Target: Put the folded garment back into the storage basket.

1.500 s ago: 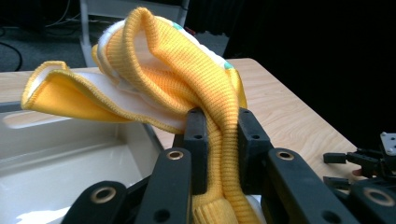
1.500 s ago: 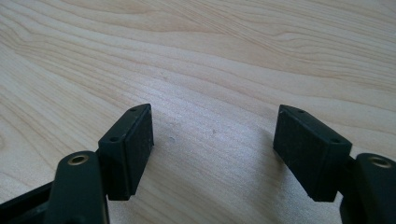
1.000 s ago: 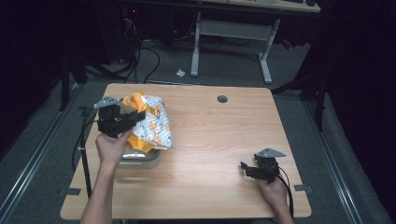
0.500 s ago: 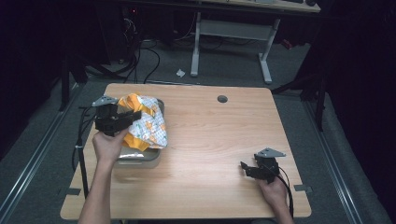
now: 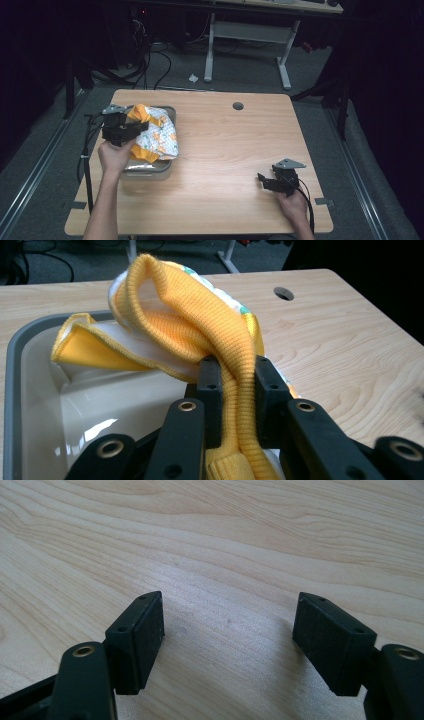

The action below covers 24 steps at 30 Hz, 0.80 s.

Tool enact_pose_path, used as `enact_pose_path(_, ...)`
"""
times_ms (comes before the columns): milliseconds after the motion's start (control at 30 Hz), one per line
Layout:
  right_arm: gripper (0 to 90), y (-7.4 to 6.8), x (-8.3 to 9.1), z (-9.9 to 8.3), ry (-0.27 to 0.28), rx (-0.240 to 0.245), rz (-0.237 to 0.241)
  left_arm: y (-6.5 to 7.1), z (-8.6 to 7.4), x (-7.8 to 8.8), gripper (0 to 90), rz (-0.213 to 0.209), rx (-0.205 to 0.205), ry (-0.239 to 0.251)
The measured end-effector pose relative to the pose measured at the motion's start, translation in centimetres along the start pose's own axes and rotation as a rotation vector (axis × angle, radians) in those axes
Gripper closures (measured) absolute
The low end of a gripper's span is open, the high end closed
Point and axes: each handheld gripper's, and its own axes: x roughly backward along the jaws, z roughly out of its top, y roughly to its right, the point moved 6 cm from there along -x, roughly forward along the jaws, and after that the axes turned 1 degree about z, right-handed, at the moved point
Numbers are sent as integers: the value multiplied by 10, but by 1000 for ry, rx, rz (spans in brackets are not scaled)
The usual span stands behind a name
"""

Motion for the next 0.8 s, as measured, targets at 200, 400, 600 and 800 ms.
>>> enact_pose_path(200, 289, 0, 0, 0, -1, 0, 1, -8, -6, -9, 773, 41, -10, -39)
enact_pose_path(400, 289, 0, 0, 0, -1, 0, 0, -10, -14, -23, 772, 73, -29, -82)
enact_pose_path(600, 289, 0, 0, 0, -1, 0, 0, -15, -20, -29, 772, 92, -24, -103)
enact_pose_path(800, 290, 0, 0, 0, -1, 0, 0, -18, -26, -36, 771, 106, -11, -121)
